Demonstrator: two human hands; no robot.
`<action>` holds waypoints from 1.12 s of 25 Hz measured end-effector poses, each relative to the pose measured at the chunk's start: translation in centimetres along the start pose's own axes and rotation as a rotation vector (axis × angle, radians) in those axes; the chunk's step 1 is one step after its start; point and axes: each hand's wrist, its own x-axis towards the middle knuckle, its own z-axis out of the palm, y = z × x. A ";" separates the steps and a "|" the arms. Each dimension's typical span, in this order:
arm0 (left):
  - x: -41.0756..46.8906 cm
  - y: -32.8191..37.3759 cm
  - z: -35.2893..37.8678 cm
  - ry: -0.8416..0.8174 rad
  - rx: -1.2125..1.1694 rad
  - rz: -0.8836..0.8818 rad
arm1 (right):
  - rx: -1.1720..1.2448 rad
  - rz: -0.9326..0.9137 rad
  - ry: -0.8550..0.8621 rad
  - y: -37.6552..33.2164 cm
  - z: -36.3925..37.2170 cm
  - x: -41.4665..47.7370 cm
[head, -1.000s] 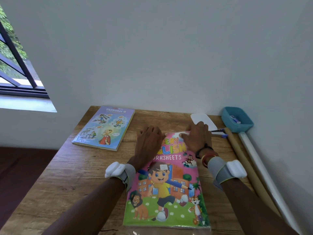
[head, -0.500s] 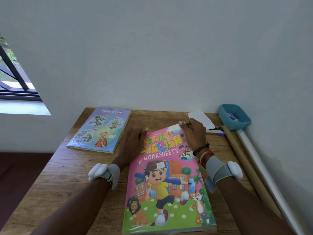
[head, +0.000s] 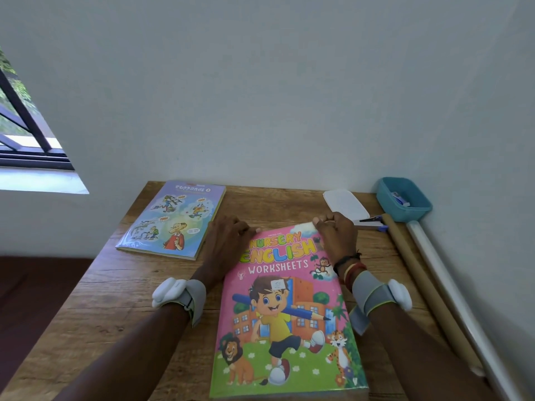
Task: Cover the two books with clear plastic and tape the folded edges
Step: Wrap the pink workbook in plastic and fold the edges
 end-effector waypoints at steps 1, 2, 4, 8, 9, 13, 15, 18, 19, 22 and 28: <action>-0.1 0.0 -0.2 -0.008 0.028 0.010 | -0.005 0.013 0.005 0.3 0.1 0.1; 0.0 0.0 -0.2 -0.019 0.039 0.002 | -0.026 0.020 0.003 0.6 0.2 0.1; 0.0 -0.2 -0.2 -0.045 0.058 -0.018 | -0.131 0.023 -0.015 1.2 0.4 0.2; 0.2 0.1 -0.5 -0.079 0.155 0.044 | -0.513 0.004 -0.046 2.3 0.4 0.6; 0.1 0.2 -0.7 -0.077 0.179 0.096 | -0.574 -0.024 -0.062 2.2 0.2 0.6; 1.0 2.1 -0.6 -0.186 -0.078 0.165 | -1.033 -0.308 -0.143 1.0 0.3 -0.5; 1.5 3.6 0.0 -0.248 -0.138 0.172 | -1.085 -0.535 -0.272 -0.2 1.9 -2.2; 1.0 5.0 1.0 -0.252 -0.115 0.163 | -0.957 -0.592 -0.481 -0.6 4.3 -4.8; 0.7 5.1 1.3 -0.230 -0.100 0.139 | -0.979 -0.567 -0.501 -0.2 4.5 -5.2; -0.3 4.9 1.8 -0.212 -0.045 0.112 | -1.010 -0.488 -0.437 1.1 2.4 -4.9; -0.3 5.9 1.5 -0.269 0.092 0.100 | -1.094 -0.213 -0.330 2.3 -1.2 -3.7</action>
